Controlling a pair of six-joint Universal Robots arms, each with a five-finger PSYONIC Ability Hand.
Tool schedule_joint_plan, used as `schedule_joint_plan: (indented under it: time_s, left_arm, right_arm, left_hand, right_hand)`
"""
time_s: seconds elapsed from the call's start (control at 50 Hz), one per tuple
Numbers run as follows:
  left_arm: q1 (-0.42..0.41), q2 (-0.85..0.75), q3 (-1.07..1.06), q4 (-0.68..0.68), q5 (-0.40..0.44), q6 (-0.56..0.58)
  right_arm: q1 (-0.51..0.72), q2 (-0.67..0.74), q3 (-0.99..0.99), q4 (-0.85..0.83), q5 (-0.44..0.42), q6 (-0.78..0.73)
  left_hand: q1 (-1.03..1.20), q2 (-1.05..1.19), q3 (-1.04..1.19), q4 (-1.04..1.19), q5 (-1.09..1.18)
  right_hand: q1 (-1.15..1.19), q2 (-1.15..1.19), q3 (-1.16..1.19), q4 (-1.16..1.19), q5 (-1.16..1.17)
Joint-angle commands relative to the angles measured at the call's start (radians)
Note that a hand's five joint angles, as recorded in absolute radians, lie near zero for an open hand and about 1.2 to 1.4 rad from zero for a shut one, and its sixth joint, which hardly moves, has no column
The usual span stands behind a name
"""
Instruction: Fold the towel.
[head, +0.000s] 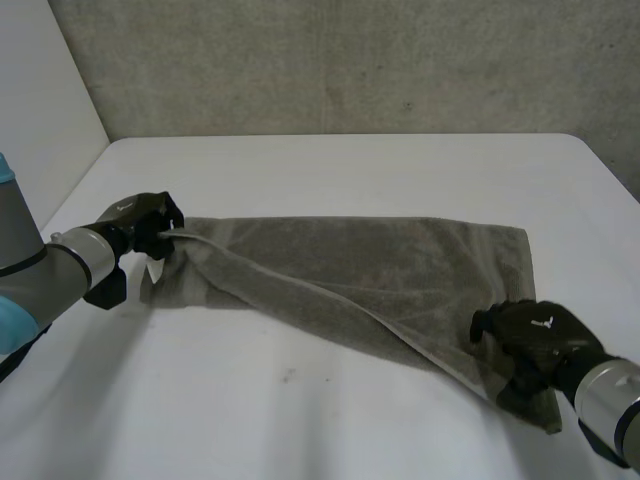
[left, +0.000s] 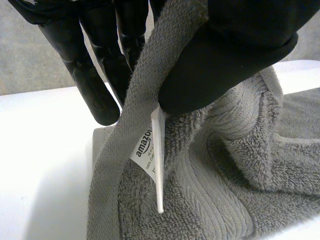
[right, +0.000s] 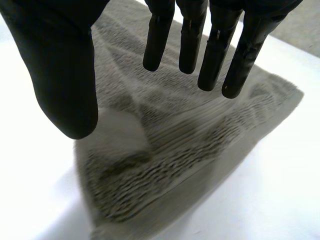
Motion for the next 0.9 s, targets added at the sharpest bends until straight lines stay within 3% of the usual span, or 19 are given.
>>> schedule_joint_plan:
  time_s: [0.02,0.4,0.66,0.74,0.9]
  left_arm:
    - [-0.001,0.008,-0.004,0.001,0.0,-0.001]
    - [-0.003,0.004,-0.005,0.001,-0.001,-0.019]
    - [-0.003,0.006,-0.005,-0.001,-0.001,-0.021]
    - [-0.003,0.006,-0.005,-0.001,-0.003,-0.021]
    - [-0.003,0.004,0.002,0.002,-0.003,-0.019]
  right_arm:
    - [0.011,0.004,0.079,-0.061,-0.001,-0.002]
    - [0.006,0.068,0.114,-0.217,0.0,-0.008]
    - [-0.001,0.075,0.128,-0.368,0.084,-0.016]
    - [-0.001,0.07,0.11,-0.359,0.075,-0.017]
    - [-0.011,0.067,0.01,-0.339,0.071,-0.054]
  left_hand:
    - [0.195,0.178,0.178,0.178,0.185]
    - [0.195,0.178,0.178,0.178,0.185]
    - [0.195,0.178,0.178,0.178,0.185]
    - [0.195,0.178,0.178,0.178,0.185]
    - [0.195,0.178,0.178,0.178,0.185]
  right_hand:
    - [-0.012,0.047,0.049,0.049,0.047]
    - [-0.009,0.049,0.052,0.052,0.05]
    - [0.529,0.587,0.59,0.589,0.587]
    - [0.855,0.913,0.916,0.916,0.914]
    - [0.856,0.914,0.917,0.917,0.915]
